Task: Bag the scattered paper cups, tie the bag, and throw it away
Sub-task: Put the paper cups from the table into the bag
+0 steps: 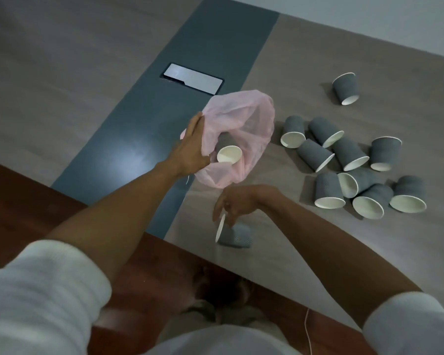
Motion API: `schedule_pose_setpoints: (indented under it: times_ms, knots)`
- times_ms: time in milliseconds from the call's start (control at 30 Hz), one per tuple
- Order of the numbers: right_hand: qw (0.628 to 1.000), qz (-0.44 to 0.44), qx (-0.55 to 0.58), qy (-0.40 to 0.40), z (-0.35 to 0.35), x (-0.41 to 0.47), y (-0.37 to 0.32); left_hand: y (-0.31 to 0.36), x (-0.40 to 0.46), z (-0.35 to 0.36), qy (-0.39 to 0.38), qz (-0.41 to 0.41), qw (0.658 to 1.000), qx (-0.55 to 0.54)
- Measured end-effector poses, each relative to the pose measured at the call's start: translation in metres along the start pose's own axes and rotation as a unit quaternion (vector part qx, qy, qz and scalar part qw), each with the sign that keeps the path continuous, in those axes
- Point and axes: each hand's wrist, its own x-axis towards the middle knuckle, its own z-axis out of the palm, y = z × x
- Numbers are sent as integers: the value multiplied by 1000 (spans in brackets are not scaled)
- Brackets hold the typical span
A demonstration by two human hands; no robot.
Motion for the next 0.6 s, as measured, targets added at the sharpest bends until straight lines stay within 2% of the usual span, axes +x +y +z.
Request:
schedule_pose_setpoints:
  times_ms: [233,333,400,467,533,600]
  knots:
    - [1000,22,-16,-10,15,7,0,-6,-12,2,2,-2,1000,18]
    - [999,32,-15,20,7,0,1,-6,-13,-2,7,-9,1000,21]
    - [995,25,9,92,-9,-9,6,-6,-11,-6,9,-13,1000,22]
    - [977,21,45,205,-32,-20,13,-5,-9,-11,12,-14,1000,24]
    - [933,29,98,346,-56,-29,24,-5,-5,-15,13,-14,999,25]
    - [867,46,163,469,-75,-35,34,-4,0,-18,18,-6,999,28]
